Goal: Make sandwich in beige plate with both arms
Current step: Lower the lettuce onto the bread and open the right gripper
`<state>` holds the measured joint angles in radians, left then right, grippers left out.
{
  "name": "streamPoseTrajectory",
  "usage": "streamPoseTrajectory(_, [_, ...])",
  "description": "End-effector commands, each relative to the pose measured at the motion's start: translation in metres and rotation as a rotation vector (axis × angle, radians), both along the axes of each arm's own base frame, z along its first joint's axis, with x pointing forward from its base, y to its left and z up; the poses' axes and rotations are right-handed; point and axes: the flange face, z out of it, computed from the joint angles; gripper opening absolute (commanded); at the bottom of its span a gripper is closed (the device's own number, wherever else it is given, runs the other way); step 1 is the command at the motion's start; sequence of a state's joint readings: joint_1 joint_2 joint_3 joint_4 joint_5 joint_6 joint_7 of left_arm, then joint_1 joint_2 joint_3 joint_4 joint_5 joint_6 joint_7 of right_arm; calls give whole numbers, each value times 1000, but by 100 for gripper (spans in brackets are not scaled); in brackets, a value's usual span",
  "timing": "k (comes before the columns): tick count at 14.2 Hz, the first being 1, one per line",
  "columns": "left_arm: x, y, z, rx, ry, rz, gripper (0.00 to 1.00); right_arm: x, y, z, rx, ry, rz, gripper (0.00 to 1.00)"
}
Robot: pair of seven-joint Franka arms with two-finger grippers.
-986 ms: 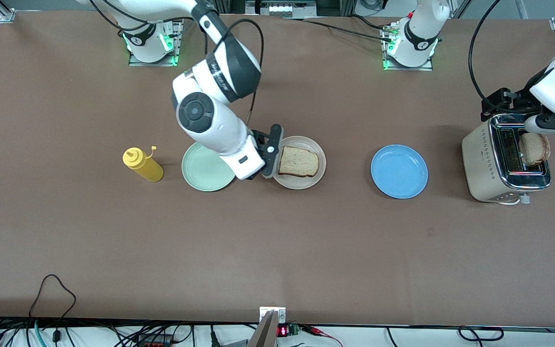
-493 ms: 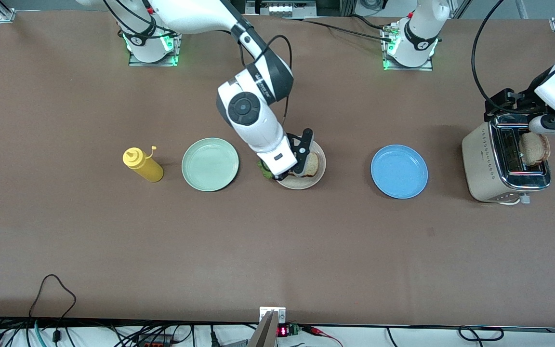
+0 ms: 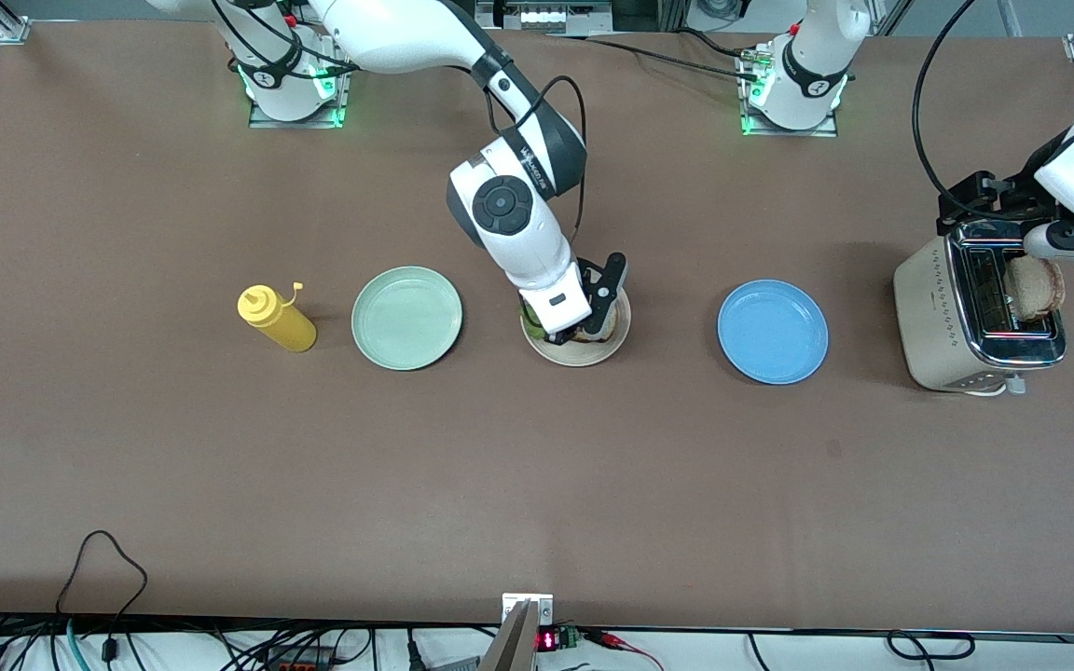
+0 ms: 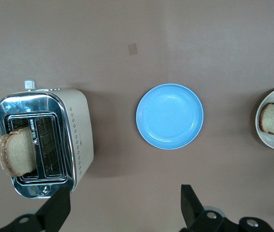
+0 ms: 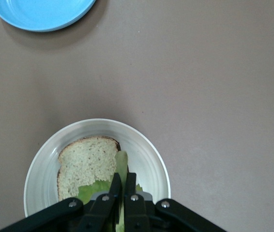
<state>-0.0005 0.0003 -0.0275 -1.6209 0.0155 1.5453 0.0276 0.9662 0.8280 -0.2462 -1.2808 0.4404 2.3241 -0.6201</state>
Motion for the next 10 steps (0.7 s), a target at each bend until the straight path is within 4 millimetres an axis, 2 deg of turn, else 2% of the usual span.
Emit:
streamPoseTrajectory(1, [2, 3, 5, -11, 6, -17, 100, -5, 16, -10, 30, -13, -66, 0])
streamPoseTrajectory(4, [2, 3, 5, -11, 6, -17, 100, -15, 25, -16, 36, 7, -127, 2])
streamPoseTrajectory(5, [2, 3, 4, -11, 7, -17, 100, -19, 29, -15, 40, 16, -149, 21])
streamPoseTrajectory(6, [2, 3, 4, -11, 7, -17, 100, -21, 31, -12, 43, 19, -154, 99])
streamPoseTrajectory(8, [2, 3, 4, -11, 7, -17, 100, -22, 32, 2, 51, 26, -164, 100])
streamPoseTrajectory(10, [2, 4, 4, -11, 7, -14, 100, -17, 22, 16, 18, 71, -186, 100])
